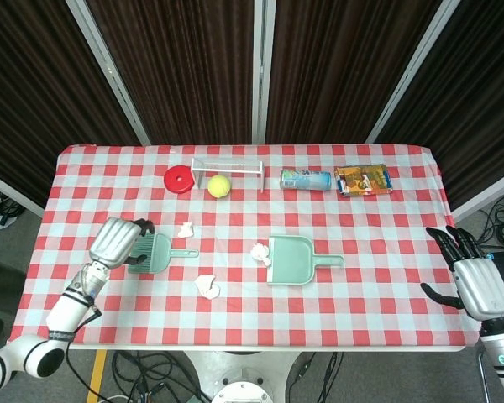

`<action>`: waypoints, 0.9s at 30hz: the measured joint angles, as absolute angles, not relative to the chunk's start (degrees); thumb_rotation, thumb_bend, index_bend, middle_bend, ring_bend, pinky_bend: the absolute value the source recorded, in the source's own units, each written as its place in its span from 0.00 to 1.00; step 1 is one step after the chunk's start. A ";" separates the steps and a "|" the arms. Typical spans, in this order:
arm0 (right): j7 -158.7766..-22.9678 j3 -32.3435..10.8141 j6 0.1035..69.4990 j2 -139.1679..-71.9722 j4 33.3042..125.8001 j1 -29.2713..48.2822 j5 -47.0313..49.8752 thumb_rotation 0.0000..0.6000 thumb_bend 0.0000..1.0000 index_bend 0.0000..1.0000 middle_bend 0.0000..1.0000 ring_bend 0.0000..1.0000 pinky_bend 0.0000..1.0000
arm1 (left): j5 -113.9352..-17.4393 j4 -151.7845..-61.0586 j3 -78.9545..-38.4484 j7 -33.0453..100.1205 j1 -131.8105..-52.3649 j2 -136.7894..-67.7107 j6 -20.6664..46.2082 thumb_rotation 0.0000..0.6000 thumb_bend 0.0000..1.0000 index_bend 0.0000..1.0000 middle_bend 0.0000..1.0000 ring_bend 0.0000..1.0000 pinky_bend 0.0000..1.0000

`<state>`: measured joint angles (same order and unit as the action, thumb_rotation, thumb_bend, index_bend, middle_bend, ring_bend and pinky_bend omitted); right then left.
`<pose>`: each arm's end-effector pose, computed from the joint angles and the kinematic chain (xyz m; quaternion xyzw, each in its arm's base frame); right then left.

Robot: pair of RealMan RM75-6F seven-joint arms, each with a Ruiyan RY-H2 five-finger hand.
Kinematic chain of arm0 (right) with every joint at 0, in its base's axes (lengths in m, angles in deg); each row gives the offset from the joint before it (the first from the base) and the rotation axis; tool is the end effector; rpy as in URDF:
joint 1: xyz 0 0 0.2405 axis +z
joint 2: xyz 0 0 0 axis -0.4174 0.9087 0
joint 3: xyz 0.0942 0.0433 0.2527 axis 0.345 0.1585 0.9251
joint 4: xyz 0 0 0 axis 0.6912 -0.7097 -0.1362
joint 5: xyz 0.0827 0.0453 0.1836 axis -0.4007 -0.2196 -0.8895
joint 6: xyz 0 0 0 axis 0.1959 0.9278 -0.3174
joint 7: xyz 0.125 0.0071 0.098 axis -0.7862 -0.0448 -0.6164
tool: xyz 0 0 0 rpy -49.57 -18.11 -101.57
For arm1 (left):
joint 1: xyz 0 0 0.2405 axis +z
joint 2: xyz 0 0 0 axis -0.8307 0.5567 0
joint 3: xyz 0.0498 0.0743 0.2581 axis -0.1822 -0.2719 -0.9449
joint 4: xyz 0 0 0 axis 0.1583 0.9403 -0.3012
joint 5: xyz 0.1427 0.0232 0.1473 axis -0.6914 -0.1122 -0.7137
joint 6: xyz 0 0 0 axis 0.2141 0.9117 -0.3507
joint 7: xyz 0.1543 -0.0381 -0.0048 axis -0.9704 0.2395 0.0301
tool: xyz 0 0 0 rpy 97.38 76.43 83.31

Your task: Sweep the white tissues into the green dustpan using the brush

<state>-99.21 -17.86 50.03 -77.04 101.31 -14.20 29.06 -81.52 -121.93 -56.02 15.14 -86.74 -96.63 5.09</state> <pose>-0.2956 -0.2264 0.1987 0.6388 -0.3913 0.4155 0.5159 -0.2191 0.3412 0.0513 -0.7501 -0.3175 -0.3412 0.4692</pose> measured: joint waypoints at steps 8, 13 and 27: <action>-99.74 -18.05 50.28 -77.03 100.88 -14.39 28.82 1.00 0.12 0.00 0.12 0.00 0.00 | -70.90 -120.20 -56.48 -4.11 -91.75 -104.04 2.71 1.00 0.17 0.43 0.48 0.70 0.86; -100.10 -18.21 50.43 -77.16 100.50 -14.63 28.55 1.00 0.12 0.00 0.12 0.00 0.00 | -61.22 -119.77 -56.75 -14.26 -95.31 -108.66 2.29 1.00 0.20 0.43 0.48 0.71 0.86; -101.26 -18.36 50.42 -77.21 99.32 -14.99 27.70 1.00 0.12 0.00 0.12 0.00 0.00 | -44.88 -116.99 -58.22 -26.86 -104.01 -114.77 3.03 1.00 0.24 0.41 0.45 0.71 0.86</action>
<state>-101.26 -18.36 50.42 -77.21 99.32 -14.99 27.70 -44.88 -116.99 -58.22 -26.86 -104.01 -114.77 3.03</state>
